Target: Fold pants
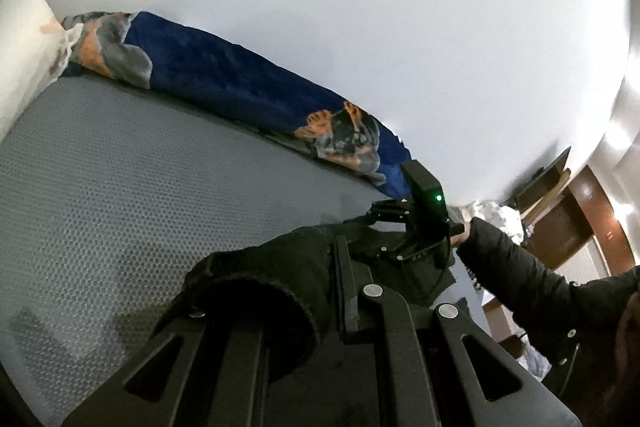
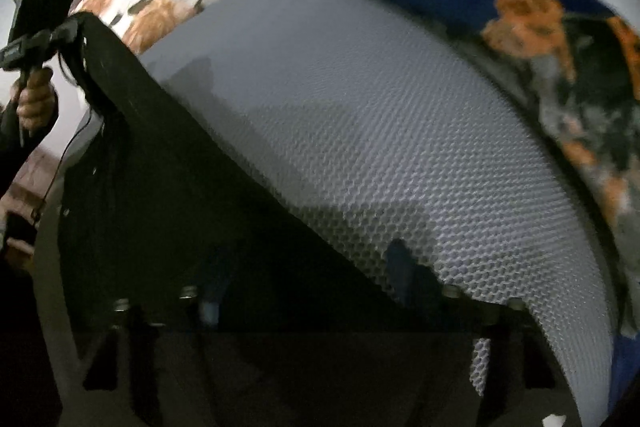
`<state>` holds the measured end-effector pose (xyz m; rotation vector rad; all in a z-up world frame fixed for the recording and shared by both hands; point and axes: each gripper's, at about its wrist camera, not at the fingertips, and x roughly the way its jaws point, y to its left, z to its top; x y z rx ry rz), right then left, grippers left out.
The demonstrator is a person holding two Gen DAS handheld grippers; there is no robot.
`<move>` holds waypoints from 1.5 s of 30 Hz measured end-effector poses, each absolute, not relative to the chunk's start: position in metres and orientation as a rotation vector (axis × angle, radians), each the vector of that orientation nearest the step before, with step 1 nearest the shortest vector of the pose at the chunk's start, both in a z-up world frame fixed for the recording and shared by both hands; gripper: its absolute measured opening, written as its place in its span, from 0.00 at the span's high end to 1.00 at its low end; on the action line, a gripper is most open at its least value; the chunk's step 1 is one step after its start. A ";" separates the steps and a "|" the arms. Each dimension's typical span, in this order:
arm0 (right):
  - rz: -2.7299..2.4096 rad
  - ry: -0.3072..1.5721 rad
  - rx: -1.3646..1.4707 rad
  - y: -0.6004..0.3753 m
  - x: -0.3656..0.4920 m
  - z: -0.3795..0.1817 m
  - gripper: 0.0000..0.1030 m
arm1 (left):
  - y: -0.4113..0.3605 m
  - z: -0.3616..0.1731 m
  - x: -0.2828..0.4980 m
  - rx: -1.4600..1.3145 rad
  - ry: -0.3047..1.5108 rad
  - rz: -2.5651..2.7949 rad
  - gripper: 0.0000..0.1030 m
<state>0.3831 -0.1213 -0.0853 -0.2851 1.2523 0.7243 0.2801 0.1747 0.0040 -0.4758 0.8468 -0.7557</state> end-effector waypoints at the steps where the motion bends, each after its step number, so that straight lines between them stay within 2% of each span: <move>1: 0.740 1.253 -0.299 -0.122 0.383 -0.086 0.48 | 0.174 0.004 0.280 -0.467 0.845 -0.750 0.91; 3: 0.770 1.266 -0.309 -0.126 0.380 -0.088 0.52 | 0.174 0.005 0.277 -0.464 0.842 -0.748 0.91; 5: 0.783 1.284 -0.321 -0.131 0.378 -0.091 0.65 | 0.174 0.004 0.277 -0.464 0.846 -0.738 0.91; 9: 0.754 1.298 -0.318 -0.151 0.375 -0.095 0.67 | 0.176 0.002 0.279 -0.453 0.855 -0.711 0.91; 16: 0.687 1.282 -0.311 -0.169 0.362 -0.094 0.83 | 0.176 -0.004 0.290 -0.430 0.870 -0.680 0.91; 23: 0.543 1.206 -0.377 -0.158 0.340 -0.087 0.92 | 0.175 -0.007 0.294 -0.396 0.878 -0.647 0.91; 33: 0.275 1.051 -0.432 -0.130 0.265 -0.022 0.94 | 0.184 0.003 0.280 -0.342 0.900 -0.640 0.91; 40: 0.245 1.017 -0.421 -0.119 0.176 0.017 0.94 | 0.190 0.022 0.217 -0.294 0.892 -0.728 0.90; 45: 0.281 1.049 -0.349 -0.101 0.101 0.011 0.94 | 0.198 0.017 0.165 -0.256 0.927 -0.798 0.87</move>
